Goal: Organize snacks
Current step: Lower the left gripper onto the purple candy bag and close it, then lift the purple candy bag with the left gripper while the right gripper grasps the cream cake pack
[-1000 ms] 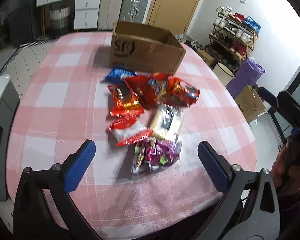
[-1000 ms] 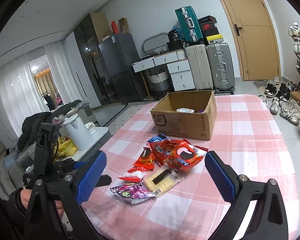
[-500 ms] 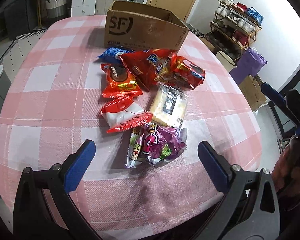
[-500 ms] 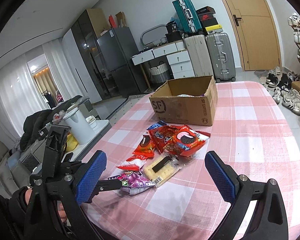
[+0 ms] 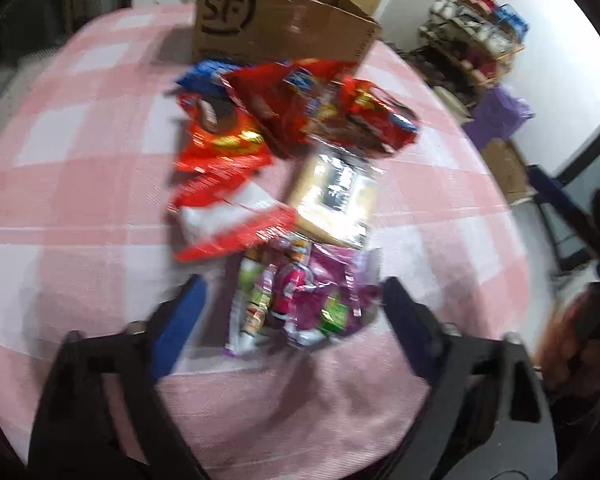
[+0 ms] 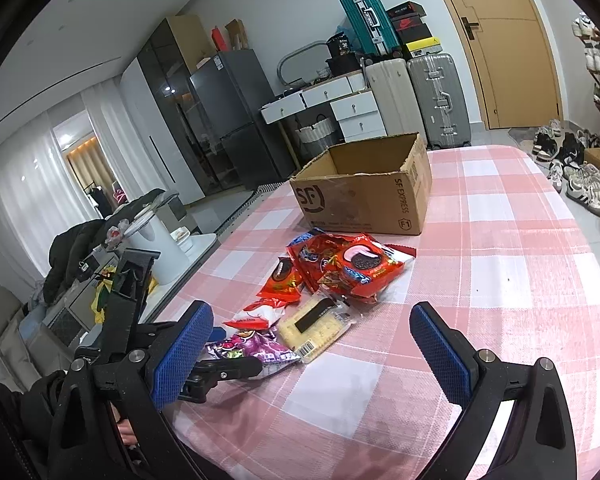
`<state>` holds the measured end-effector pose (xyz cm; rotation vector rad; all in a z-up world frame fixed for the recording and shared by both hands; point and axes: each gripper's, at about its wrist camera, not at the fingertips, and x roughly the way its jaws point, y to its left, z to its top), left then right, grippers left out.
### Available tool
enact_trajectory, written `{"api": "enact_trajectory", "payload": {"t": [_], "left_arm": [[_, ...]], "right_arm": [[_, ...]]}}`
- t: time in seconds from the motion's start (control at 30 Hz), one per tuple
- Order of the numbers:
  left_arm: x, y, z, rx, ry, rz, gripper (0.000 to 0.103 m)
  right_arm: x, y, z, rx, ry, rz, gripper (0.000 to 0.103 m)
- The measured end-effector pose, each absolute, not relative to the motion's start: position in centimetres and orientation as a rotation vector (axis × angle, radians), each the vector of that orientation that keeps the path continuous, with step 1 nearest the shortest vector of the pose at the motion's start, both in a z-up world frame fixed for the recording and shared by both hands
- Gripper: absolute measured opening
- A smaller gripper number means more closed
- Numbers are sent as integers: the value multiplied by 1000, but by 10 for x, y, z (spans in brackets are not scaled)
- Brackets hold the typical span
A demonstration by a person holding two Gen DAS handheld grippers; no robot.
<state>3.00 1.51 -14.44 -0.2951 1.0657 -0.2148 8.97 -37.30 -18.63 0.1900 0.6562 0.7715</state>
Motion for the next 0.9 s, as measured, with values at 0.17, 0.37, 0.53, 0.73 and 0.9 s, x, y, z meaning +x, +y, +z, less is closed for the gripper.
{"api": "enact_trajectory", "payload": {"t": [0.17,0.37,0.53,0.73,0.9], "left_arm": [[30,12,-143,-278,1045,-246,46],[29,10,-144,-278,1032,-266,39],[27,10,-143,-266,1037,-284,40],[14,12,-139,-255,1032,-296,40],[7,23,-138,-281,1025,-313,40]], "right_arm": [[88,-374,-189,197,651,782,100],[88,-369,-191,188,659,786,100],[88,-367,-191,184,661,785,100],[91,-362,-194,177,676,777,100],[92,-359,-196,171,687,772,100]]}}
